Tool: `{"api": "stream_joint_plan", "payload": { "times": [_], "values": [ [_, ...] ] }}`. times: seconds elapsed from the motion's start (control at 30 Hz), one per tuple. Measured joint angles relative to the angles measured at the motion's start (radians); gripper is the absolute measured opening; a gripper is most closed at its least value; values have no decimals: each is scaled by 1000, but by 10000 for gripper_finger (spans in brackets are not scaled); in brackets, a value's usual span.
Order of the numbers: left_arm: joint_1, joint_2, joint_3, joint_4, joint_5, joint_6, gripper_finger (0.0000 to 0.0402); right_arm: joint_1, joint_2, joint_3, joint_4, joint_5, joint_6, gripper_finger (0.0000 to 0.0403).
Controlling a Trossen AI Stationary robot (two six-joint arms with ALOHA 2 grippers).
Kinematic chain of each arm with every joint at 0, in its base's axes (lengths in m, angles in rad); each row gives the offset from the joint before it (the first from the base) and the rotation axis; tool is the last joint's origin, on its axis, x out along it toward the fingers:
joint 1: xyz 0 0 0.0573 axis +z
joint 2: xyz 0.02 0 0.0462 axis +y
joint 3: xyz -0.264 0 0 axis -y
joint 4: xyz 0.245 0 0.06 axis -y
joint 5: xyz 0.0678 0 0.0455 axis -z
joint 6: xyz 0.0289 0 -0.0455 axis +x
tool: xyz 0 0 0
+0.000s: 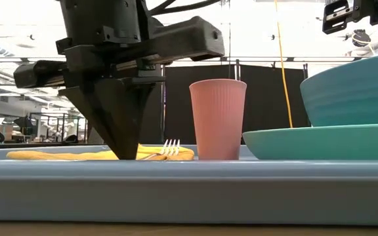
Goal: Set up tray
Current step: Put the orange fork on the yellow napkin, then put the orange spoon on the yellow napkin, left of the orange fork
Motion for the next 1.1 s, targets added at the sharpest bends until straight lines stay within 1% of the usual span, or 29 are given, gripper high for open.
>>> {"api": "stream_joint_plan", "payload": {
  "times": [0.1, 0.2, 0.37, 0.43, 0.53, 0.67, 0.73, 0.8, 0.93, 1.0, 1.1],
  "values": [
    [-6, -21, -1, -57, 12, 11, 3, 0, 0, 0, 0, 0, 0, 0],
    [-27, -63, 0, -169, 27, -34, 7, 0, 0, 0, 0, 0, 1, 0],
    [-100, -103, 0, -419, 203, -231, 3, 0, 0, 0, -11, 0, 3, 0],
    [-138, -106, 0, -481, 263, -277, 6, 0, 0, 0, -12, 0, 3, 0],
    [-188, -105, 0, -513, 302, -318, 13, 0, 0, 0, -12, 0, 3, 0],
    [-232, -105, 0, -501, 301, -382, 7, 0, 0, 0, -12, 0, 5, 0],
    [-250, -105, 0, -502, 280, -408, 6, 0, 0, 0, -12, 0, 15, 0],
    [-266, -105, 0, -502, 240, -409, 12, 0, 0, 0, -14, 0, 24, 0],
    [-268, -105, 0, -515, 225, -379, 34, 0, 0, 0, -14, 0, 26, 0],
    [-257, -105, -4, -492, 195, -320, 40, 0, 0, 0, -14, 0, 23, 0],
    [-222, -105, -26, -365, 115, -136, 38, 0, 0, 0, -12, 1, 15, 0]
  ]
}}
